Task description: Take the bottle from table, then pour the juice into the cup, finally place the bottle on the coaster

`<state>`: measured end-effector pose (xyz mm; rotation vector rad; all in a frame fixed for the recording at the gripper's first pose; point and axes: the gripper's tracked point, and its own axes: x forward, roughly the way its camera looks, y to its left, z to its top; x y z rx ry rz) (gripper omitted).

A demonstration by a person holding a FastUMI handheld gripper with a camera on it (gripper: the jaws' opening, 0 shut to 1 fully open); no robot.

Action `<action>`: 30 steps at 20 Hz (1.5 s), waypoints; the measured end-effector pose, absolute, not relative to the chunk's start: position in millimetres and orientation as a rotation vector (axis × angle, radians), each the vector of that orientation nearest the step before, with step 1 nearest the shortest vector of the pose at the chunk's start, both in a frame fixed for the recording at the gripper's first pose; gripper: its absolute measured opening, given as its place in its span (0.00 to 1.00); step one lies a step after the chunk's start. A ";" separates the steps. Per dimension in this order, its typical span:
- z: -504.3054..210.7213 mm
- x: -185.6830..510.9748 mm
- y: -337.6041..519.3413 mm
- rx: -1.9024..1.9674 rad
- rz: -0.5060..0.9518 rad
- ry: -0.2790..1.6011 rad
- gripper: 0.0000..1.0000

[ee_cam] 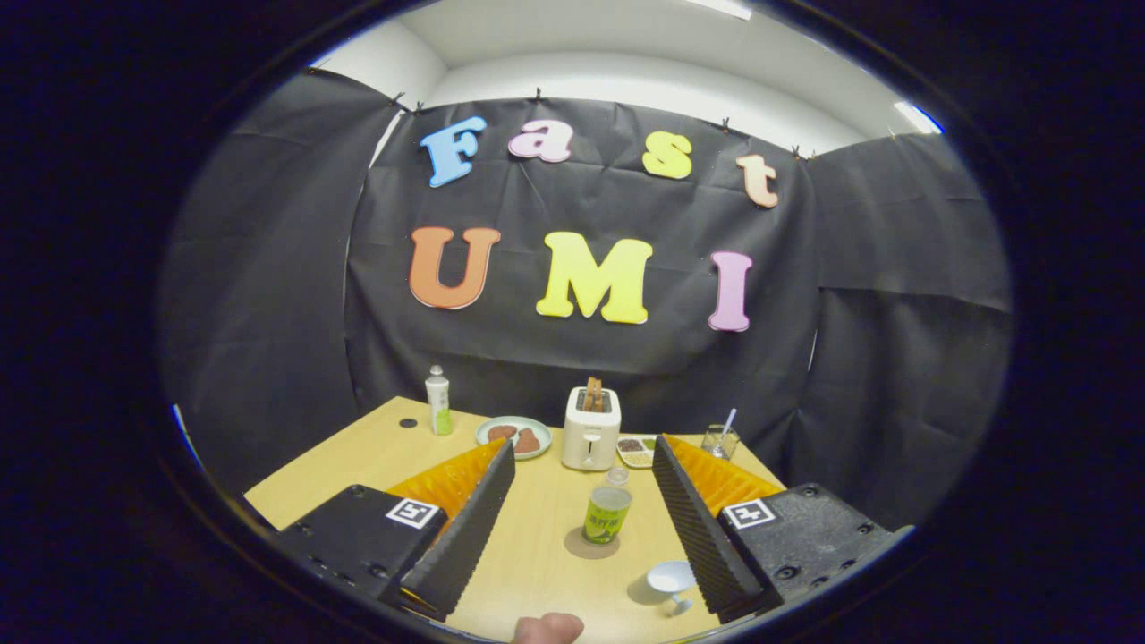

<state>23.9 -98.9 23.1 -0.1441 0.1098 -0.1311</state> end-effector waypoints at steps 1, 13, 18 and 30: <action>33.4 16.4 -90.7 -0.146 -0.120 0.101 1.00; 71.2 -24.1 -61.7 -0.102 -0.116 0.028 1.00; 71.0 -19.9 -50.5 -0.106 -0.105 0.033 1.00; 67.6 2.1 -45.0 -0.087 -0.093 0.030 1.00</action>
